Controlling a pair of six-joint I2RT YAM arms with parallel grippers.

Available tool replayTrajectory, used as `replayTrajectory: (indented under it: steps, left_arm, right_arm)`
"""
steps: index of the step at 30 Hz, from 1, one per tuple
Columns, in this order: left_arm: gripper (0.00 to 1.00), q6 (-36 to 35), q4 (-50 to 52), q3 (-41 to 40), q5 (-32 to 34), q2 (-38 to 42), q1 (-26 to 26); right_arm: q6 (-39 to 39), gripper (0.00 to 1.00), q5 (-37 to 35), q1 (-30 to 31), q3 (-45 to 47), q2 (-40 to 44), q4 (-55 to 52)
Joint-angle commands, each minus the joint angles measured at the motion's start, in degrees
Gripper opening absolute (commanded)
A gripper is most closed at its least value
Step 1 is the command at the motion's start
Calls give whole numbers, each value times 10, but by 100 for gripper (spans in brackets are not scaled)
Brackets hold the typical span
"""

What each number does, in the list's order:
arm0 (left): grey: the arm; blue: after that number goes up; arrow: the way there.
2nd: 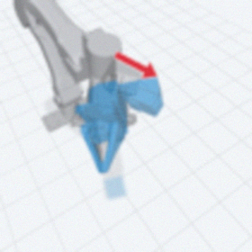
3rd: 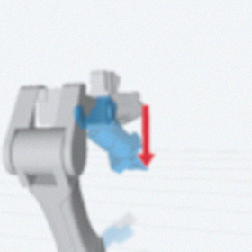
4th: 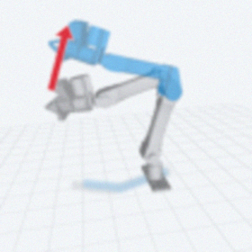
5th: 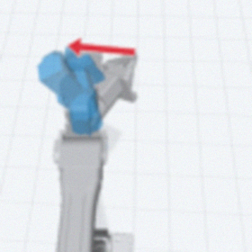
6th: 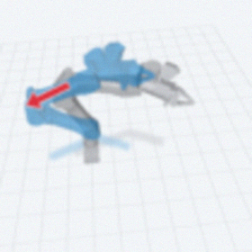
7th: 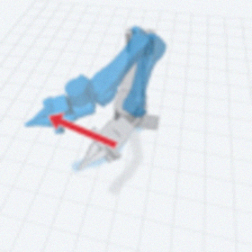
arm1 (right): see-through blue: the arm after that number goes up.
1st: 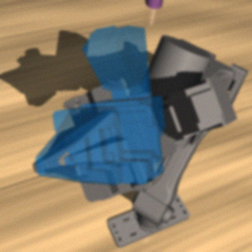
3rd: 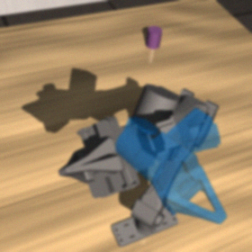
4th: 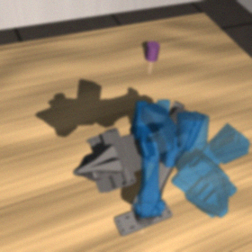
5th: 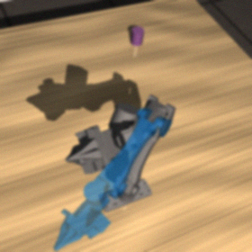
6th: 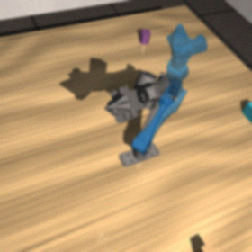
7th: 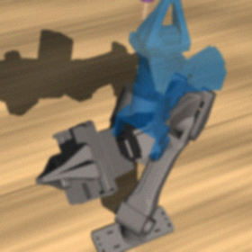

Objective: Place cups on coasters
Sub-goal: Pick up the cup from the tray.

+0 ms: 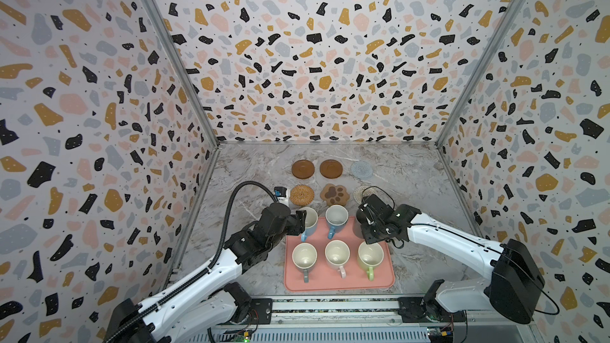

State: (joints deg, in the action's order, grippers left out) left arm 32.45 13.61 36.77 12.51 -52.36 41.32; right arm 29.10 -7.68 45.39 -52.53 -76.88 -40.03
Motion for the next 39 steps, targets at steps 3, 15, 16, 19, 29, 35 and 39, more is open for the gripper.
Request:
replayTrajectory:
  steps: [3, 15, 16, 19, 29, 35, 39]
  left_arm:
    - [71, 4, -18, -5, 3, 8, 2]
    - [71, 10, -11, -8, 15, 14, 2]
    - [71, 10, -12, -7, 16, 14, 2]
    - [71, 10, -11, -8, 17, 15, 2]
    - [72, 10, -12, -6, 20, 9, 1]
    - [72, 10, -8, -5, 23, 9, 2]
    - [72, 10, -8, -4, 22, 8, 2]
  right_arm:
    - [3, 12, -18, 2, -10, 9, -14]
    - [6, 11, -21, 2, -16, 22, -16]
    - [6, 11, -22, 2, -17, 24, -16]
    - [6, 11, -24, 2, -21, 25, -17]
    - [-8, 9, -32, 1, -53, 15, -23]
    - [-18, 9, -35, -5, -67, 11, -23]
    - [-26, 9, -35, -12, -84, 10, -24]
